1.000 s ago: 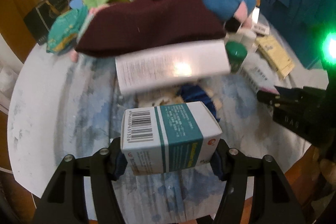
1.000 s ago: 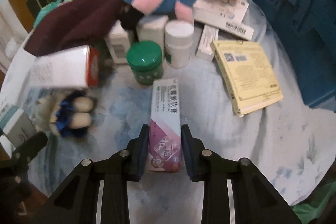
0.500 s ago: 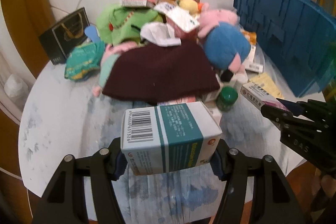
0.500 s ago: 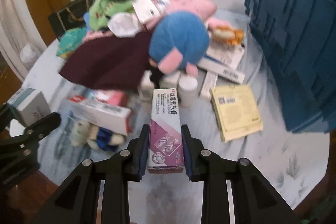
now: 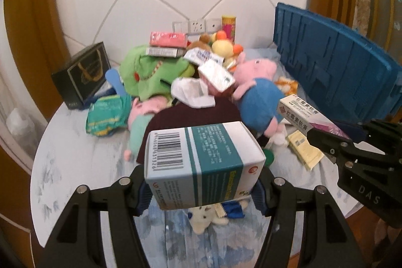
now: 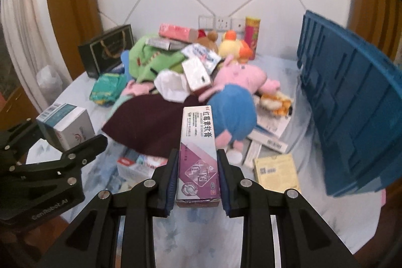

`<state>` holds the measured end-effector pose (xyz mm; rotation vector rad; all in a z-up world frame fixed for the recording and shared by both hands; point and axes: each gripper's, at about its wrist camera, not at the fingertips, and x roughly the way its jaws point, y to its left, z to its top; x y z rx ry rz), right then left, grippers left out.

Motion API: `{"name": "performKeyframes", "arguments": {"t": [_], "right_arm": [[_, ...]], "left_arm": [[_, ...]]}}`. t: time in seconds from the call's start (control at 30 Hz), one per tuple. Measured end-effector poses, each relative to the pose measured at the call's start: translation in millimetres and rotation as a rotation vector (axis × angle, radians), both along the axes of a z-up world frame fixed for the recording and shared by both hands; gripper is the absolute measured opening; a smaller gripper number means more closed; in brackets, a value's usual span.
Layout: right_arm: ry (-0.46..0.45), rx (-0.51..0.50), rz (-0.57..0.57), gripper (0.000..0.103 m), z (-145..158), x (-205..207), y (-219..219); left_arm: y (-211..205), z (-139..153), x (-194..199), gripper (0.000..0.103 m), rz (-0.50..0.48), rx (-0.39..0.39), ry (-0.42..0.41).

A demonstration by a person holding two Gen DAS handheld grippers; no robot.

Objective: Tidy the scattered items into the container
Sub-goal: 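Lift both held boxes and carry them over the blue crate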

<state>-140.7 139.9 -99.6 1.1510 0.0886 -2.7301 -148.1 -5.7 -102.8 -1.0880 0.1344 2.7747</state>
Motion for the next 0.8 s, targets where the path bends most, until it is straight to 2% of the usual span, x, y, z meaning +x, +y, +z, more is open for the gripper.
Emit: {"name": "performKeyframes", "arguments": {"t": [0.27, 0.47, 0.63, 0.8], "right_arm": [[0.083, 0.026, -0.061, 0.028, 36, -5, -2], [0.147, 0.036, -0.109, 0.028, 63, -7, 20], [0.211, 0.046, -0.113, 0.028, 86, -12, 59], [0.298, 0.056, -0.096, 0.028, 117, -15, 126]], "left_arm": [[7, 29, -19, 0.062, -0.061, 0.028, 0.068], [35, 47, -31, 0.062, -0.100, 0.043, 0.101], [86, 70, -42, 0.062, -0.098, 0.071, 0.146], [155, 100, -51, 0.062, -0.079, 0.109, 0.209]]}}
